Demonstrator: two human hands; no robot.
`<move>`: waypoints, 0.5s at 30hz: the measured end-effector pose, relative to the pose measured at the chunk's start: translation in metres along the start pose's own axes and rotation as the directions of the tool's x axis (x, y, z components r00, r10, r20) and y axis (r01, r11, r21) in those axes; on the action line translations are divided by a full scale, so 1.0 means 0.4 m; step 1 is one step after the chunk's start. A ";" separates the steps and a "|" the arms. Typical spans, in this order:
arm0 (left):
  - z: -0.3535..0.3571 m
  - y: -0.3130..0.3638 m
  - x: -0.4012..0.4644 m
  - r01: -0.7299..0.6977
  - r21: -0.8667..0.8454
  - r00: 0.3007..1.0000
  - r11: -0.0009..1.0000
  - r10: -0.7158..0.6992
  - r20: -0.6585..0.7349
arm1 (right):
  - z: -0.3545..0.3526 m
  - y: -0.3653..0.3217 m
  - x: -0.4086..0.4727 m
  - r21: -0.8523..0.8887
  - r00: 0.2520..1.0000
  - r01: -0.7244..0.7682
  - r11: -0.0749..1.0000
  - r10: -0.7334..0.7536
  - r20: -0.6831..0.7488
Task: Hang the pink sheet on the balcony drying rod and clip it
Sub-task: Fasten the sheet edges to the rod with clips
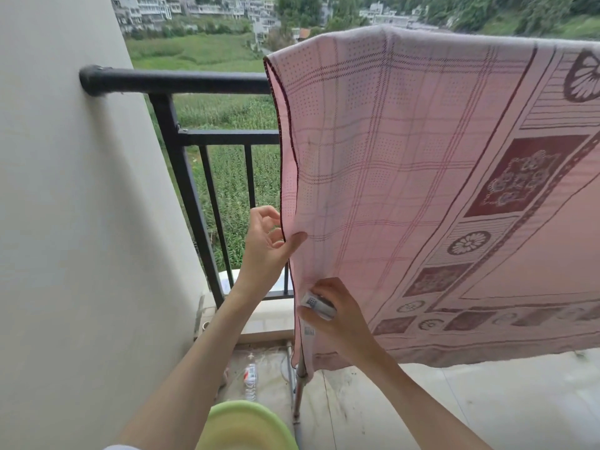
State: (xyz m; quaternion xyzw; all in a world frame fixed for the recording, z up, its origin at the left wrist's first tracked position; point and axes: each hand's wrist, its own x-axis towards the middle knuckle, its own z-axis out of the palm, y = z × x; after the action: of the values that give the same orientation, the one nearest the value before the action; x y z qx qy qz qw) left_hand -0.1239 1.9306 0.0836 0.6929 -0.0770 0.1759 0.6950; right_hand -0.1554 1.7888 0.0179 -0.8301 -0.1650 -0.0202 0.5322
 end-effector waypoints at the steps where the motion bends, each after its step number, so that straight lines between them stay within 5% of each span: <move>1: 0.005 0.000 -0.006 -0.023 -0.039 0.998 0.999 0.021 -0.054 | -0.005 -0.010 0.001 0.028 1.000 -0.013 1.000 0.014 -0.021; 4: 0.025 0.001 -0.022 -0.084 -0.043 0.991 0.996 0.079 -0.106 | -0.021 -0.031 0.004 0.062 1.000 -0.014 0.998 0.015 -0.019; 10: 0.009 0.022 -0.008 -0.054 0.126 0.998 0.991 0.048 0.051 | -0.021 -0.034 -0.009 0.109 0.995 -0.096 0.989 0.096 0.000; 15: -0.008 0.053 -0.012 -0.020 0.077 0.993 0.997 0.011 0.116 | -0.023 -0.039 -0.014 0.242 0.983 -0.175 0.955 0.183 -0.014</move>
State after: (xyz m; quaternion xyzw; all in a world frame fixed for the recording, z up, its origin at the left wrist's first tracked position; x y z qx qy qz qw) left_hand -0.1363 1.9327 0.1018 0.7279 -0.1156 0.1437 0.6605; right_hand -0.1639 1.7852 0.0343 -0.7708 -0.0808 0.0333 0.6310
